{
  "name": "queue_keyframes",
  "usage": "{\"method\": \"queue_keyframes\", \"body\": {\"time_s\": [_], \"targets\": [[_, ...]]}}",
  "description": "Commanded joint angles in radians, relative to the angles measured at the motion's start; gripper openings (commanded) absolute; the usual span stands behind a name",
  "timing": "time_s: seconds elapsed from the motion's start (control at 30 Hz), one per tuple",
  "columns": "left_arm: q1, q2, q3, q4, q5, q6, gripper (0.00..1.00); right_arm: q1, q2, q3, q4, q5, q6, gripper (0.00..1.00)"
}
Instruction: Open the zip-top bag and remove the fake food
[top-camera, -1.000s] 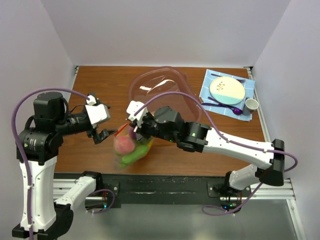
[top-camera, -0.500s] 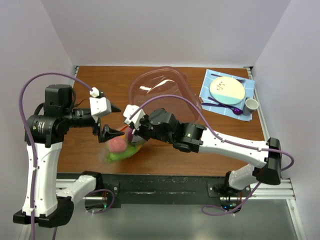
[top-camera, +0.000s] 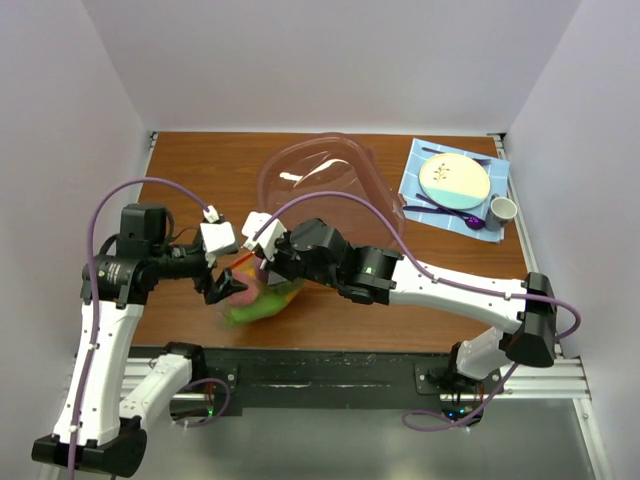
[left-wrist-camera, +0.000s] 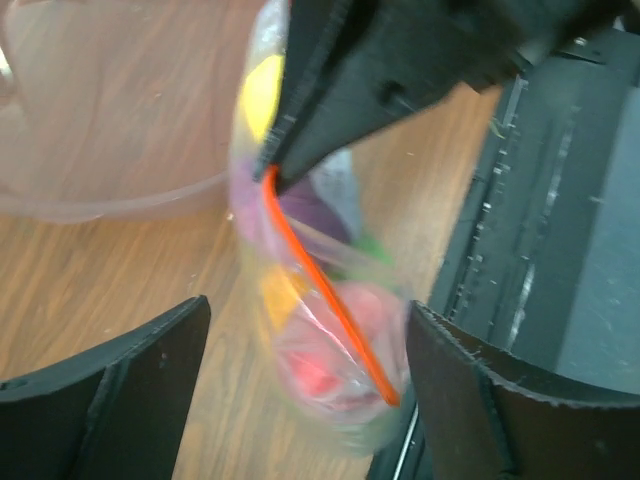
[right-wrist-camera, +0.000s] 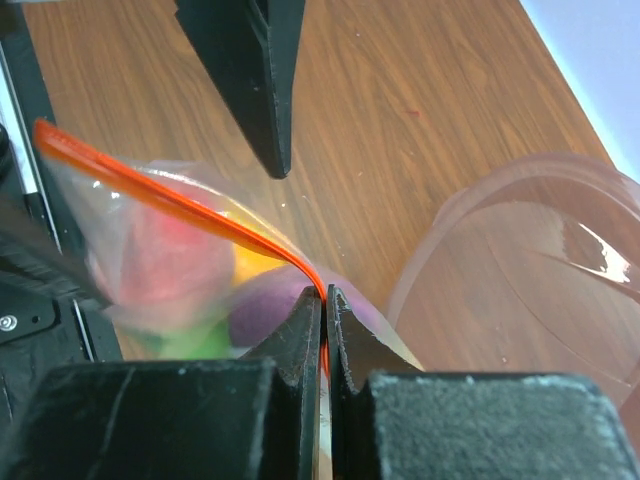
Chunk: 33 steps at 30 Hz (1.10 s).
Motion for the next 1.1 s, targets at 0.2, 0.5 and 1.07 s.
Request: {"method": "queue_keyframes", "body": {"time_s": [0.2,0.5,1.07], "targets": [[0.0,0.013,0.011,0.204,0.005,-0.112,0.8,0.002,0.005,0.016,0.095,-0.051,0.036,0.0],[-0.002,0.03,0.018,0.086,0.117,-0.08,0.9,0.002,0.023,0.013,0.114,-0.038,0.034,0.0],[-0.002,0.044,0.005,0.104,0.085,-0.114,0.79,0.002,0.016,0.013,0.121,-0.034,0.032,0.0]]}}
